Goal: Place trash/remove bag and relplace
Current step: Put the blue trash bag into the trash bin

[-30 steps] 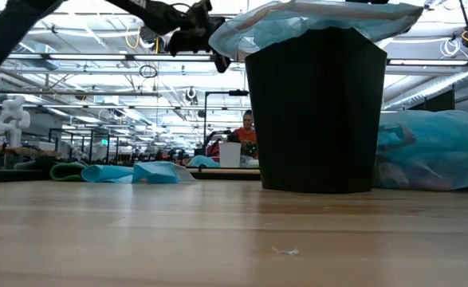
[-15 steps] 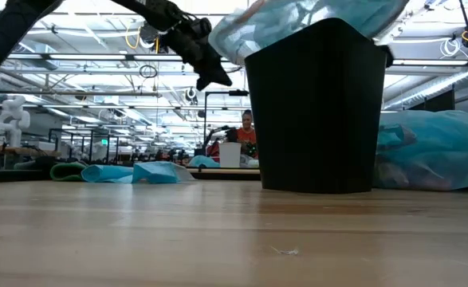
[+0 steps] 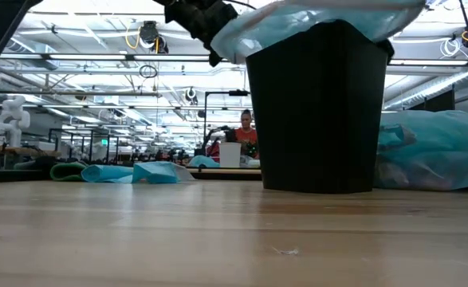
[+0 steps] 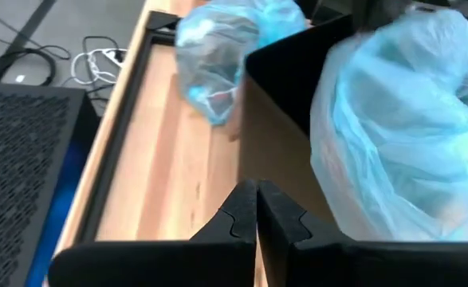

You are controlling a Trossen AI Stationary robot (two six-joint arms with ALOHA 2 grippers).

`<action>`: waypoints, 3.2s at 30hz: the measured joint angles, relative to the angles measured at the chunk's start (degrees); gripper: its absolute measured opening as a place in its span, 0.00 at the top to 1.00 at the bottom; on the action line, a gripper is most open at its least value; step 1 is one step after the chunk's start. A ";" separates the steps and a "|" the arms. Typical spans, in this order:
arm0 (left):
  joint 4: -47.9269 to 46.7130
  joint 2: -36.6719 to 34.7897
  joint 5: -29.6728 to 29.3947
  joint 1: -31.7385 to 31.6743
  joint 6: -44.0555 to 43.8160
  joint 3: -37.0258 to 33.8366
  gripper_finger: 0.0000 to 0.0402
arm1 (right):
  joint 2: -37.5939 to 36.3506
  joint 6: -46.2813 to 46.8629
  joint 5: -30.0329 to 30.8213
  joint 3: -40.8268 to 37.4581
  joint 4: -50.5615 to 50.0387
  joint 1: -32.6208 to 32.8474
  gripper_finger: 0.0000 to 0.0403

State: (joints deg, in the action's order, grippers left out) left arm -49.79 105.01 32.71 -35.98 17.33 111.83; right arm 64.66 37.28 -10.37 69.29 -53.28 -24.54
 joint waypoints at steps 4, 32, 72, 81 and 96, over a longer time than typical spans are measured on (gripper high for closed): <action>-0.03 0.00 -0.02 2.10 -0.05 0.00 0.99 | -2.43 0.44 4.60 3.33 -0.09 1.82 1.00; -0.17 -5.03 -6.19 9.04 -1.71 -0.07 0.99 | 4.52 -5.62 18.99 5.56 -6.00 -5.50 1.00; -10.99 3.86 -12.26 25.54 -0.86 -0.02 0.99 | 3.72 2.23 20.53 5.58 1.96 -5.35 1.00; -11.01 3.37 -12.24 26.31 -3.53 -0.02 0.99 | 4.88 6.03 14.53 3.93 -12.84 -5.37 1.00; -11.16 3.34 -12.90 25.97 -3.49 -0.02 0.99 | 3.15 9.31 -1.47 -10.70 -12.10 1.30 1.00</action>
State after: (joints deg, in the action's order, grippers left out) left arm -60.95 108.36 19.80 -10.01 13.85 111.81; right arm 67.81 46.58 -11.84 58.59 -65.37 -23.24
